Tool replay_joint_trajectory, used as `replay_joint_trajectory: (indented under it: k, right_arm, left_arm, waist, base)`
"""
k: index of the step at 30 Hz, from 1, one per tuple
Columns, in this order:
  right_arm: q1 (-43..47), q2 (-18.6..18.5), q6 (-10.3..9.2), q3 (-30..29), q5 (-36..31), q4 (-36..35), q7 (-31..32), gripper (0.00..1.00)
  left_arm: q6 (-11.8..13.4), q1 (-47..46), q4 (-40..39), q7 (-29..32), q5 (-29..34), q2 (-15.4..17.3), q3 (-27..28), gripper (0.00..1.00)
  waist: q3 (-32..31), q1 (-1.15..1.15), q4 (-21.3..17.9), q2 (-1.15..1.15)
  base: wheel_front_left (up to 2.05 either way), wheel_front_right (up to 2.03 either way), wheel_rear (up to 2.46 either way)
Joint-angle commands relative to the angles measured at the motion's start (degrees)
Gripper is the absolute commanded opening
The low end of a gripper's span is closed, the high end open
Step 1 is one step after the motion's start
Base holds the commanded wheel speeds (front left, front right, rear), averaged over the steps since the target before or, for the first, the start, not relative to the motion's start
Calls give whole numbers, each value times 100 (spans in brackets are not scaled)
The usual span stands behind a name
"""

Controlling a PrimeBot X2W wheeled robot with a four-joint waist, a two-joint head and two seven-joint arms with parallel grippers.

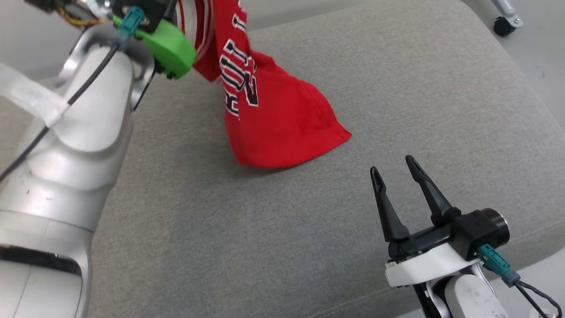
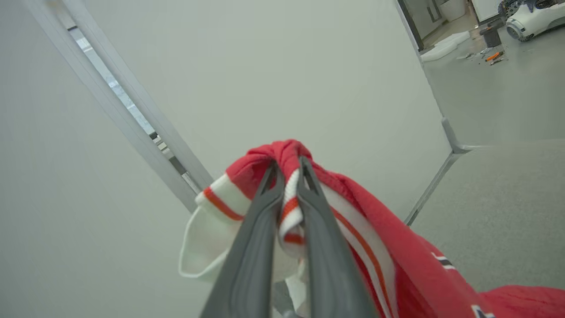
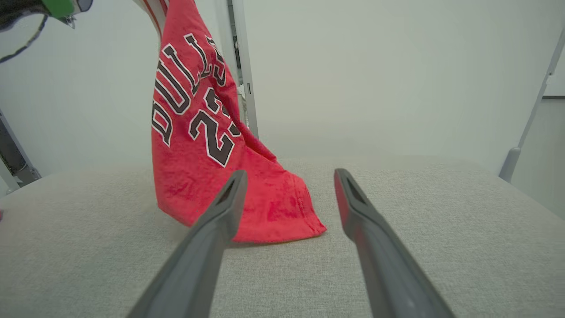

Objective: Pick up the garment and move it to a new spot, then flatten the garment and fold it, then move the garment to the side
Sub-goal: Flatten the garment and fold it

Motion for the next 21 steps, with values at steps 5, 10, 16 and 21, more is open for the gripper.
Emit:
replay_joint_trajectory:
  k: [5,10,16,21]
  right_arm:
    - [13,30,1,-7,57,-80,1,100]
    - [62,34,1,-64,164,-98,1,100]
    - [135,35,1,-245,175,-130,1,100]
    - [300,35,1,-469,21,-113,1,100]
  left_arm:
    - [-58,-1230,-322,-9,252,-89,-586,0]
    - [-63,-1952,-793,-14,202,-266,-1040,0]
    - [-59,-793,-2067,-6,-595,357,-1684,0]
    - [233,1329,-2978,-9,-1182,955,-1464,0]
  waist:
    - [135,0,-423,0]
    - [195,0,-374,0]
    - [110,0,-56,0]
    - [21,0,333,0]
  base:
    - [0,0,0]
    - [0,0,0]
    - [0,0,0]
    - [0,0,0]
